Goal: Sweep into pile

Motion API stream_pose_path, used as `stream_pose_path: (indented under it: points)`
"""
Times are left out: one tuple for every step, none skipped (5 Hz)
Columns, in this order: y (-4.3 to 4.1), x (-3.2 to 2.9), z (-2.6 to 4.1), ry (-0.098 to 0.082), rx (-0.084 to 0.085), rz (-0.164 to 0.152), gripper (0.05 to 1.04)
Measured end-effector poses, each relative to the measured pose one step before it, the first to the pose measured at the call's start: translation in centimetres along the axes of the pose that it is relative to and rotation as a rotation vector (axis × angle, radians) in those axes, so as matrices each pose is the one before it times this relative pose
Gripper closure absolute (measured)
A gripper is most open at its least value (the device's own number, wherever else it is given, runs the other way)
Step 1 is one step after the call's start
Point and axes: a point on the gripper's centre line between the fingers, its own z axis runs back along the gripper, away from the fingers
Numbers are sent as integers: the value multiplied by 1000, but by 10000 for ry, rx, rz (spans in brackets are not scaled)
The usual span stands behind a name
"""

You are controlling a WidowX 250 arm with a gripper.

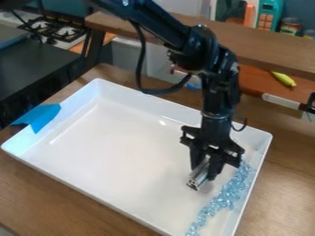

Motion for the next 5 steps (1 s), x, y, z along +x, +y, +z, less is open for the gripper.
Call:
stream_pose_path:
  points:
    - [-339, -198, 1375, -529, 34, -385, 704]
    - [3479, -1227, 2023, -598, 207, 194, 704]
    - [5204, -1169, 279, -95, 309, 430, 704]
    - [4337, -677, 167, 16, 308, 96, 704]
    - [5057, -971, -278, -91, 575, 386, 704]
